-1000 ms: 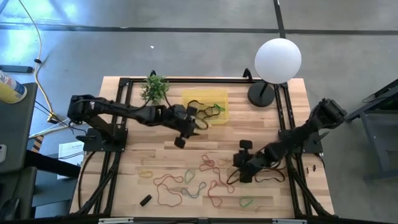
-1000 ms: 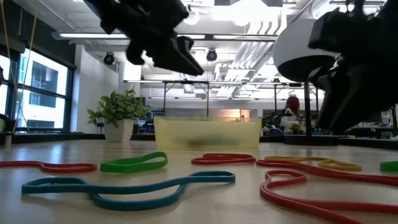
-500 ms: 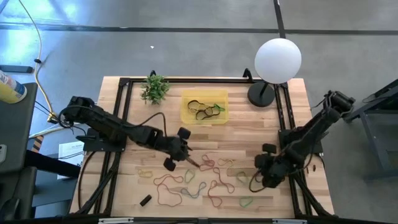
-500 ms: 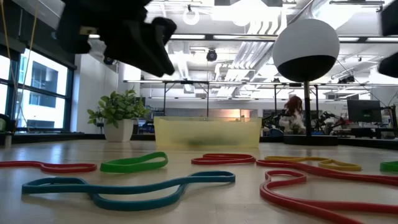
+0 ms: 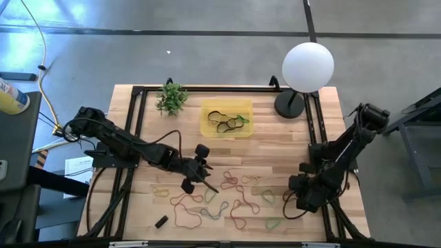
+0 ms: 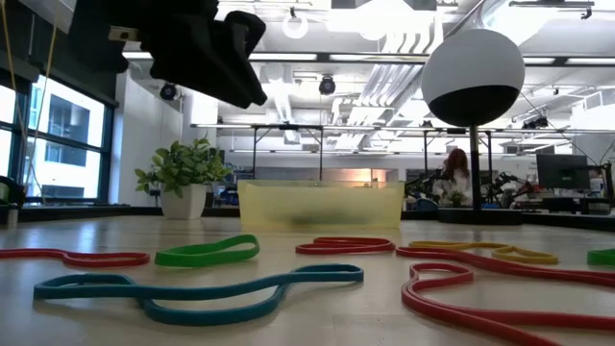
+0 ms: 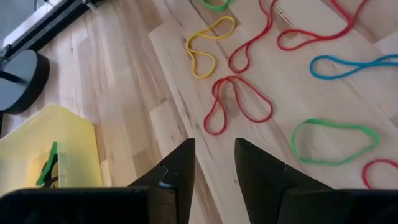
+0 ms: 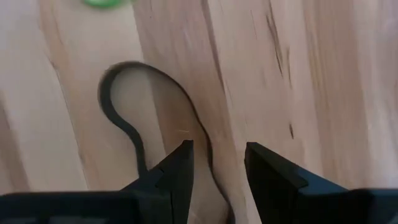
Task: Pick and place rubber bands into bin
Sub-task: Put the top black rubber band into the yellow bin
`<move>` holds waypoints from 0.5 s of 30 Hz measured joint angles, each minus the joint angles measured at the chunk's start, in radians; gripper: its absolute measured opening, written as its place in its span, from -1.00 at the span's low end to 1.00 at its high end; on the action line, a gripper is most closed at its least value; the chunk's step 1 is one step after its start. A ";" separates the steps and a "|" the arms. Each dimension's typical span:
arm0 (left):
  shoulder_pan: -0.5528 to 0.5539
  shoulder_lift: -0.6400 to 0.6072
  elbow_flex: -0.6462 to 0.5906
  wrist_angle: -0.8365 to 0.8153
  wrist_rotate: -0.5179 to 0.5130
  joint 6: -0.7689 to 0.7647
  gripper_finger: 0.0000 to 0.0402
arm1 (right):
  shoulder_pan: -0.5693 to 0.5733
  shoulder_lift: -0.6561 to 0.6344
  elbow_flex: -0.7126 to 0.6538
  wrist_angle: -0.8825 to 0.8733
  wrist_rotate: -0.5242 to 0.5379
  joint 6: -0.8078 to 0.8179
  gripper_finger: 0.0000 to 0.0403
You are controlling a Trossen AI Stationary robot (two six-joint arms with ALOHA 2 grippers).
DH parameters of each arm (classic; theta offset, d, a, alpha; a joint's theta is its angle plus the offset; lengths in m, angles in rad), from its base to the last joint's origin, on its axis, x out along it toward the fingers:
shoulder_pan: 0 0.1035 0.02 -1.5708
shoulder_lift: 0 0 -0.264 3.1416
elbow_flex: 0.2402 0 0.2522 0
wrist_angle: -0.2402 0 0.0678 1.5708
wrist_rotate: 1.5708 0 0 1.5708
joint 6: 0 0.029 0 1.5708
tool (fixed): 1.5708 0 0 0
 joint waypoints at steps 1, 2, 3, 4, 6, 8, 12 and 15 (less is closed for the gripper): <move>0.000 0.000 0.000 0.004 0.000 0.000 -0.50 | 0.000 0.005 -0.004 0.011 -0.004 0.000 -0.34; 0.000 0.000 0.000 0.004 0.000 0.000 -0.50 | 0.000 0.009 -0.009 0.023 -0.005 0.000 -0.34; 0.000 0.000 0.000 0.003 0.000 0.000 -0.50 | 0.000 0.010 -0.014 0.035 -0.005 0.000 -0.34; 0.000 0.000 0.000 0.003 0.000 0.000 -0.50 | 0.000 0.011 -0.018 0.041 -0.006 0.000 -0.34; 0.000 0.000 0.000 0.002 0.000 0.001 -0.50 | -0.001 0.011 -0.027 0.051 -0.011 0.000 -0.34; 0.000 0.000 0.000 0.002 -0.005 0.001 -0.51 | -0.001 0.011 -0.038 0.058 -0.022 0.007 -0.34; 0.000 0.000 0.000 0.003 -0.018 0.001 -0.51 | -0.001 0.010 -0.071 0.092 -0.044 0.029 -0.34; 0.000 0.000 0.000 0.003 -0.019 0.001 -0.51 | -0.007 0.007 -0.092 0.124 -0.051 0.040 -0.35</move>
